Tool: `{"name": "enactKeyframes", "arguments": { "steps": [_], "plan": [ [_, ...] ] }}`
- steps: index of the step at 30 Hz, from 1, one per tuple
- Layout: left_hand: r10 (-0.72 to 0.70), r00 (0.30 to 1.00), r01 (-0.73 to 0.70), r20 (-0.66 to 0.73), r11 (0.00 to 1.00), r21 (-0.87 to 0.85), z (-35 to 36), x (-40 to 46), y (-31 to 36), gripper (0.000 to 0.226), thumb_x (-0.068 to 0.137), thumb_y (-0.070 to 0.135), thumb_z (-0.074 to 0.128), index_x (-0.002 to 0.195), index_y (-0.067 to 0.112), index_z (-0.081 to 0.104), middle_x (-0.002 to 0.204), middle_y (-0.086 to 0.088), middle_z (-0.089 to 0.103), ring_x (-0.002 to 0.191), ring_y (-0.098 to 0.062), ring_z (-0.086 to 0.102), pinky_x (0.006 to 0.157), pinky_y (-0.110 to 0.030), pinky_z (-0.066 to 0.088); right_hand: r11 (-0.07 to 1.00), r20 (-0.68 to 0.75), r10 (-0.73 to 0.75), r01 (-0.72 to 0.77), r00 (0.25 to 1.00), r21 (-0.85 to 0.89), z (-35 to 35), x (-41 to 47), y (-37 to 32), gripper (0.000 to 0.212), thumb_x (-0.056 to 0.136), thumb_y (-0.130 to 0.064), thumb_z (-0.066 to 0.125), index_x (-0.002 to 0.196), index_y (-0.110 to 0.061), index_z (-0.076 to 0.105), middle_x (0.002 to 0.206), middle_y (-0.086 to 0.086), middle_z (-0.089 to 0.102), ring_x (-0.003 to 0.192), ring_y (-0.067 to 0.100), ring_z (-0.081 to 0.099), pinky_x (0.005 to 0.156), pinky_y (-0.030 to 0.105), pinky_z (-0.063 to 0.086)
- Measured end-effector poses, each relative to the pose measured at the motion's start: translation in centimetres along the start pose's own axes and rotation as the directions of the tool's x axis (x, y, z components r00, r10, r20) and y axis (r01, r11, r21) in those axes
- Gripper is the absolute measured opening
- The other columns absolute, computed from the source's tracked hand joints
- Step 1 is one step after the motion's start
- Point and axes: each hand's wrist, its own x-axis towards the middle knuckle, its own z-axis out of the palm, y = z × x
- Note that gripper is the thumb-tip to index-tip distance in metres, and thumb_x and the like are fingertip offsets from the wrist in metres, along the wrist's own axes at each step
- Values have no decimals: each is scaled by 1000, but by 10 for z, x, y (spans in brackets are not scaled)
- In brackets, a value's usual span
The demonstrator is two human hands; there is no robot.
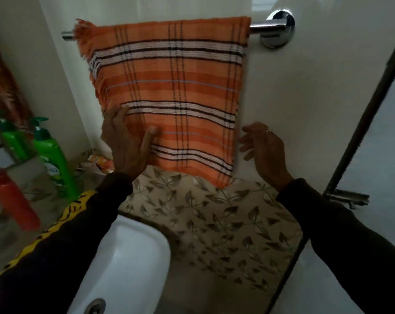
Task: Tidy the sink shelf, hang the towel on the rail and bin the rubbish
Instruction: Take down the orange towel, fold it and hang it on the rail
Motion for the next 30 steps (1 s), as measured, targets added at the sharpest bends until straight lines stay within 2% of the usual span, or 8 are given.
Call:
{"name": "enactKeyframes", "arguments": {
  "steps": [3,7,10,12,15,18,25,30],
  "plan": [
    [34,999,-33,32,999,-23,-2,-8,45,64,93,56,52,130,4,46,132,-18,44,125,-31,41,108,-40,32,993,161,-98,106,982,-41,-3,8,-1,24,94,-59,45,101,-43,62,92,-3,72,80,14,71,62,32,59],
    [41,985,-27,165,996,-84,9,-27,122,56,83,60,67,115,16,51,112,0,52,101,-17,53,85,-31,47,989,336,-147,141,930,43,-5,19,-4,23,99,-39,57,118,-29,64,97,-16,73,89,2,72,74,27,61],
    [-64,960,24,273,989,145,30,-50,165,63,75,68,68,111,19,52,107,2,53,93,-12,51,77,-24,43,987,449,-154,116,880,110,-5,21,-9,22,98,-32,61,118,-27,67,98,-15,76,90,2,73,75,24,60],
    [-159,947,95,280,969,229,39,-66,179,48,78,58,68,102,20,53,98,3,56,84,-12,51,70,-27,44,994,502,-108,76,858,85,-5,20,-9,18,96,-30,63,112,-27,69,96,-9,77,87,7,74,77,33,62],
    [-248,926,193,284,959,209,38,-85,184,22,89,38,64,87,17,56,78,3,62,69,-15,56,62,-37,45,994,518,-96,112,850,0,-4,18,-9,12,96,-21,63,103,-17,72,90,-2,76,82,12,73,82,42,61],
    [-330,897,270,295,936,225,27,-95,182,21,95,31,58,79,18,60,69,6,63,65,-13,58,64,-40,46,991,464,-91,125,881,-44,-6,17,-7,17,96,-20,60,99,-9,73,89,3,76,82,18,72,82,47,58],
    [-451,879,423,154,887,185,18,-104,183,21,94,46,56,90,27,51,79,13,64,72,-1,61,61,-25,48,996,481,-13,55,877,-74,-9,6,4,12,87,-22,72,92,-12,74,83,2,77,77,20,74,79,48,60],
    [-436,878,390,195,890,237,30,-111,187,16,90,31,65,97,17,65,85,4,68,75,-11,62,66,-31,49,995,479,3,46,878,-91,-5,-16,23,14,86,-27,75,91,-15,79,77,-2,77,71,14,73,73,44,61]
  ]
}}
